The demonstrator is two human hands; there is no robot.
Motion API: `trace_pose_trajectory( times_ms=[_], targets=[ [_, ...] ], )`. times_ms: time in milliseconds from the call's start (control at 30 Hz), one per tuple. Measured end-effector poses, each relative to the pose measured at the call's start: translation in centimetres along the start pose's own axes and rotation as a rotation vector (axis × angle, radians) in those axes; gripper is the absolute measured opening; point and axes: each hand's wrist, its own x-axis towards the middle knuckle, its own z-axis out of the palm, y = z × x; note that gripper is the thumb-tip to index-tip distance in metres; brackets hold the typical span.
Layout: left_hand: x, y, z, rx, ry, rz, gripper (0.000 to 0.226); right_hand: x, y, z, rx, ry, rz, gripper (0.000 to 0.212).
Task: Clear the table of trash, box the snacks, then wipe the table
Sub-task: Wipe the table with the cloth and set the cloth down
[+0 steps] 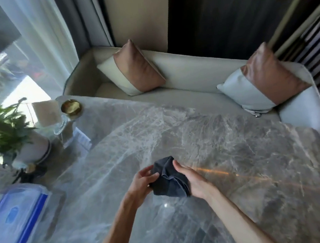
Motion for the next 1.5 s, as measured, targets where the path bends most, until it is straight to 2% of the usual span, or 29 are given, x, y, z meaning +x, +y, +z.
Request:
trace_pose_trajectory(
  times_ms=[100,200,333,367,467,500,533,633,700,800,867,933,1067,1200,1267,1333,1433,1500],
  targets=[
    [0.3,1.4,-1.4,0.010,0.027,0.023,0.044,0.7,-0.3,1.0,-0.104,-0.001,-0.068,0.053],
    [0.3,2.8,-2.9,0.062,0.048,0.043,0.052,1.8,0.2,1.6,-0.282,0.105,-0.061,0.063],
    [0.5,4.0,-5.1,0.200,0.005,0.067,0.057,3.4,1.2,2.5,-0.400,0.284,-0.063,0.040],
    [0.6,4.1,-5.5,0.238,-0.003,0.073,0.057,3.7,1.5,2.8,-0.384,0.279,-0.058,0.040],
    [0.8,4.4,-6.2,0.328,-0.048,0.089,0.056,4.2,2.5,4.3,-0.399,0.237,-0.037,0.061],
    [0.9,4.5,-6.4,0.350,-0.063,0.092,0.056,4.5,2.9,4.7,-0.444,0.262,-0.046,0.062],
    [0.8,4.6,-6.6,0.364,-0.075,0.097,0.057,4.8,3.4,4.9,-0.455,0.299,-0.072,0.055],
    [0.8,4.8,-7.4,0.382,-0.073,0.112,0.063,4.9,4.2,5.2,-0.248,0.375,-0.091,0.030],
    [0.8,4.8,-8.2,0.381,-0.044,0.121,0.069,4.7,4.3,5.0,-0.082,0.408,-0.047,0.027],
    [0.6,4.6,-8.4,0.443,-0.029,0.169,0.080,4.7,4.1,4.8,-0.054,0.430,-0.036,0.027],
    [0.3,4.4,-7.6,0.575,0.023,0.274,0.083,4.7,3.8,5.4,-0.082,0.446,-0.047,0.024],
    [-0.1,3.9,-6.2,0.736,0.073,0.391,0.081,4.9,3.3,6.2,-0.092,0.461,-0.068,0.024],
    [-1.6,2.8,-3.6,0.990,0.072,0.458,0.079,5.4,2.1,7.7,-0.054,0.435,-0.117,0.029],
    [-2.1,1.9,-1.9,1.169,0.149,0.606,0.095,5.2,1.0,8.7,0.053,0.320,-0.110,0.047],
    [-2.2,2.0,-2.1,1.122,0.128,0.565,0.094,5.5,0.8,9.0,0.030,0.292,-0.142,0.050],
    [-2.6,2.7,-3.1,0.860,0.114,0.549,0.085,6.1,1.0,9.4,0.018,0.258,-0.161,0.045],
    [-3.0,2.9,-6.8,0.524,0.391,0.573,0.067,8.1,1.1,11.0,0.049,0.176,-0.115,0.035],
    [-3.0,2.9,-10.0,0.255,0.448,0.373,0.070,10.1,1.1,13.4,0.065,0.112,-0.066,0.035]
  ],
)
